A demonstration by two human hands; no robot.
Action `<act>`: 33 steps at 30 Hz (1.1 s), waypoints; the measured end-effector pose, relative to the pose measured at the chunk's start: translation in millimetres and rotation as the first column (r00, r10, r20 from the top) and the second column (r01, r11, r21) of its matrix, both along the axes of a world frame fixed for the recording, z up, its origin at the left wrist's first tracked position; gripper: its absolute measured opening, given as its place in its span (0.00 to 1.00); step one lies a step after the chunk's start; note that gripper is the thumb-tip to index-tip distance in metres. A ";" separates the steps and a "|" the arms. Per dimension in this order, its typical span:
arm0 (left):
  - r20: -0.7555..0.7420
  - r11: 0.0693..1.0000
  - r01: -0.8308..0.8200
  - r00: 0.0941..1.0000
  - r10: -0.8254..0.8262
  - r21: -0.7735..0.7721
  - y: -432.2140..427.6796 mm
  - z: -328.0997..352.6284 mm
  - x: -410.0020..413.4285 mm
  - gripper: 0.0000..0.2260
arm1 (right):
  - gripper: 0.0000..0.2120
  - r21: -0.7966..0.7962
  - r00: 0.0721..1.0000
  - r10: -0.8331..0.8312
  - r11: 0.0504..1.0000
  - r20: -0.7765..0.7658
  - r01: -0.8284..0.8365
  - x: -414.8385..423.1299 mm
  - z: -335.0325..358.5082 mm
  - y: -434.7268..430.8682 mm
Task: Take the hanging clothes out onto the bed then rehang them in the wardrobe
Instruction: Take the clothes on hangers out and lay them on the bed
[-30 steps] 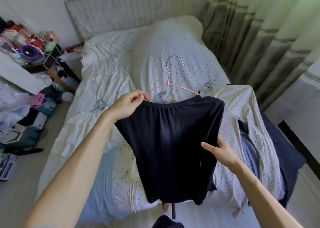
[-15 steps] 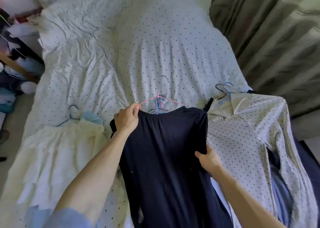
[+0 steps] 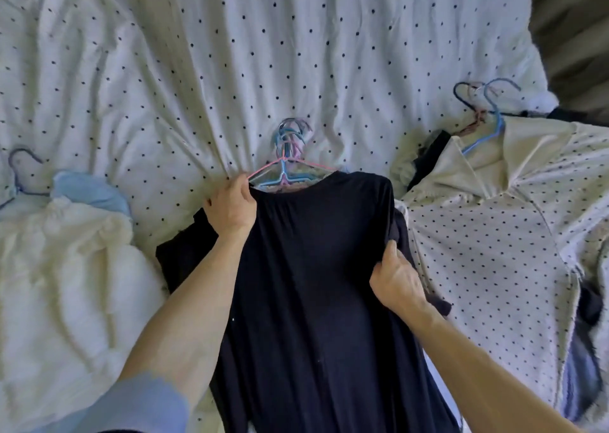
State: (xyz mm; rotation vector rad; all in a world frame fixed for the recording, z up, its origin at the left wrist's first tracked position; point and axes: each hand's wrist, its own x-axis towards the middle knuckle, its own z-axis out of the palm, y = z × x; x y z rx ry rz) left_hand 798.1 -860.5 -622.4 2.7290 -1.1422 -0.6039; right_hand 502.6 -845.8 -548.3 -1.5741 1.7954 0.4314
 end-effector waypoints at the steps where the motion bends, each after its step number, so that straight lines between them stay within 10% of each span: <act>1: 0.021 1.000 -0.003 1.000 0.003 -0.008 4.1 -8.7 -2.2 0.14 | 0.16 0.011 1.000 0.015 1.000 -0.015 -0.014 2.1 -5.0 -0.7; 12: -0.136 0.970 0.193 0.975 -0.174 0.147 19.7 18.4 5.6 0.23 | 0.16 0.168 0.998 -0.050 0.984 -0.049 0.058 8.5 32.3 0.2; 16: 0.000 0.938 0.341 0.940 -0.342 0.054 57.6 57.5 -21.1 0.28 | 0.23 0.055 0.999 -0.045 0.997 -0.014 0.046 -6.3 67.5 25.1; 33: -0.206 0.566 0.809 0.588 -0.782 0.157 271.7 223.9 -313.2 0.24 | 0.15 -0.444 0.994 0.046 0.896 0.100 0.004 -230.3 222.1 316.2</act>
